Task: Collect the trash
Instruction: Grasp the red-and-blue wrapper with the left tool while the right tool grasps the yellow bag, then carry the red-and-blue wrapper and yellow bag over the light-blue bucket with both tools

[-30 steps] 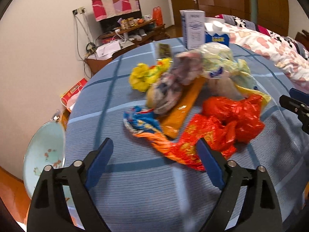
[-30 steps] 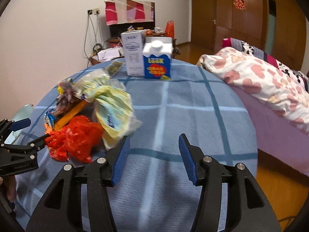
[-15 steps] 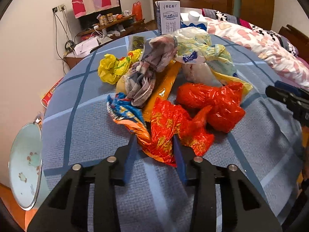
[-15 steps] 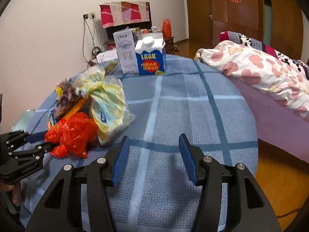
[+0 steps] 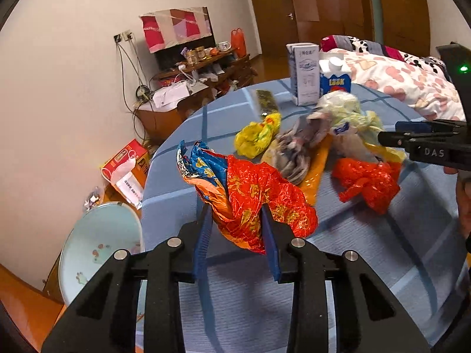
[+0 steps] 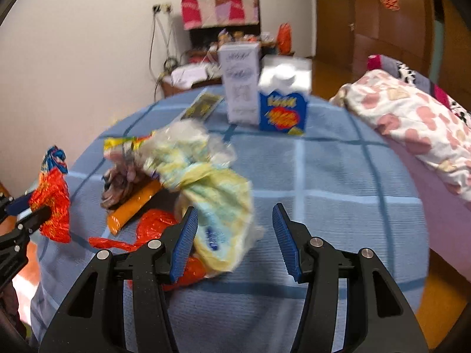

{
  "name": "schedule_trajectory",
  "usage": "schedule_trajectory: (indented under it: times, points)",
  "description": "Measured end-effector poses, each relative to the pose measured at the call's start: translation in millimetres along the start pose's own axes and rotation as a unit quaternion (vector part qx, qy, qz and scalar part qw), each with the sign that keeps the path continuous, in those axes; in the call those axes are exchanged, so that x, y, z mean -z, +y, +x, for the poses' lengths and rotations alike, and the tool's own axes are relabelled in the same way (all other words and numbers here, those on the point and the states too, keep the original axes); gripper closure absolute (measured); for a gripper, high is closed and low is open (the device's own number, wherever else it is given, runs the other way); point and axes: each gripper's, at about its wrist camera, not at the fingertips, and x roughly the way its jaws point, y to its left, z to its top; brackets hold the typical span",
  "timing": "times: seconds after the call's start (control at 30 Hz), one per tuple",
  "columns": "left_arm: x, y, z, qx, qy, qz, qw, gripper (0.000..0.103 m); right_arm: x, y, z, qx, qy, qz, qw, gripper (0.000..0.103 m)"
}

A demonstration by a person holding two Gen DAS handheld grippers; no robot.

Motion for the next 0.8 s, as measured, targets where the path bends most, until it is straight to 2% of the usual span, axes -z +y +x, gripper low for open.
schedule_trajectory:
  times: [0.1,0.2,0.23,0.3,0.6,0.8]
  points:
    - [6.0,6.5,4.0,0.0,0.008,-0.005,1.0,0.07,3.5,7.7,5.5,-0.011,0.014,-0.011,1.0,0.057]
    - [11.4,14.0,5.6,0.0,0.011,-0.011,0.9999,0.07,4.1,7.8,2.2,-0.026,0.015,-0.006,1.0,0.073]
    - [11.7,16.3,5.5,0.0,0.011,-0.013,0.9999,0.07,3.6,7.8,1.6,-0.028,0.013,-0.006,1.0,0.082]
    - [11.7,22.3,2.1,-0.006,0.006,-0.016,0.9998,0.07,3.1,9.5,-3.7,-0.025,0.003,-0.009,1.0,0.088]
    - [8.2,46.8,-21.2,-0.034,-0.017,-0.018,0.9991,0.07,-14.4,21.3,-44.2,0.008,-0.068,-0.015,0.998,0.092]
    - [16.8,71.1,-26.8,-0.061,-0.012,-0.025,0.9978,0.07,-29.6,59.8,-47.2,-0.009,-0.084,-0.053,0.995,0.092]
